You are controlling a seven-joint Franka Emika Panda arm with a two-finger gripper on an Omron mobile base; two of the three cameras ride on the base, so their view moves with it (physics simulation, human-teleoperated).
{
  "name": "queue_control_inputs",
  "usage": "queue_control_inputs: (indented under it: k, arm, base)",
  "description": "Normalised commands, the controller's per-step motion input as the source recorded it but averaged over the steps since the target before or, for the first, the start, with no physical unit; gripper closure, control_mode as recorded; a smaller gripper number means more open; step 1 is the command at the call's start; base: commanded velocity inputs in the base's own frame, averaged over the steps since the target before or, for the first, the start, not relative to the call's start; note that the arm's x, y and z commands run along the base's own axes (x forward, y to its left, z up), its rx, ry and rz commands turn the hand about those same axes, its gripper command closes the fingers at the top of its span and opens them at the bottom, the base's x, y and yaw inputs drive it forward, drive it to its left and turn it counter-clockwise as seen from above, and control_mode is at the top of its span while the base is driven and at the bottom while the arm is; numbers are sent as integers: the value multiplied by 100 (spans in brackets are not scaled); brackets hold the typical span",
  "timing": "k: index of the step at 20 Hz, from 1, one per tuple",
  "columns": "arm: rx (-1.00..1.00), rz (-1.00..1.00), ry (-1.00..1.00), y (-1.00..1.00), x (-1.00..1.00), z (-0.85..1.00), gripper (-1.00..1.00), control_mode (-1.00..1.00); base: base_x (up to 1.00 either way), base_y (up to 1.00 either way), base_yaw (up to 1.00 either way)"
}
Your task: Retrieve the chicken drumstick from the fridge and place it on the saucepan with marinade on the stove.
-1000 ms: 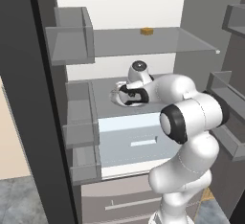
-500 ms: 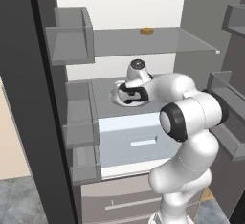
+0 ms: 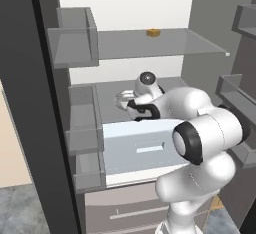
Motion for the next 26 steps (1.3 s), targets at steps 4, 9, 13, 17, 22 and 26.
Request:
queue_control_inputs:
  k: [4,9,13,17,22,26]
  arm:
    - [0,0,-4,0,-49,25,100,-100]
    - [0,0,-7,0,-53,59,100,-100]
    - [0,0,0,0,-56,72,100,-100]
    - [0,0,0,0,-72,68,100,-100]
    - [0,2,0,0,-87,51,100,-100]
    - [0,0,-4,0,-100,11,100,-100]
  base:
    - [0,0,0]
    - [0,0,0]
    - [0,0,0]
    - [0,0,0]
    - [0,0,0]
    - [0,0,0]
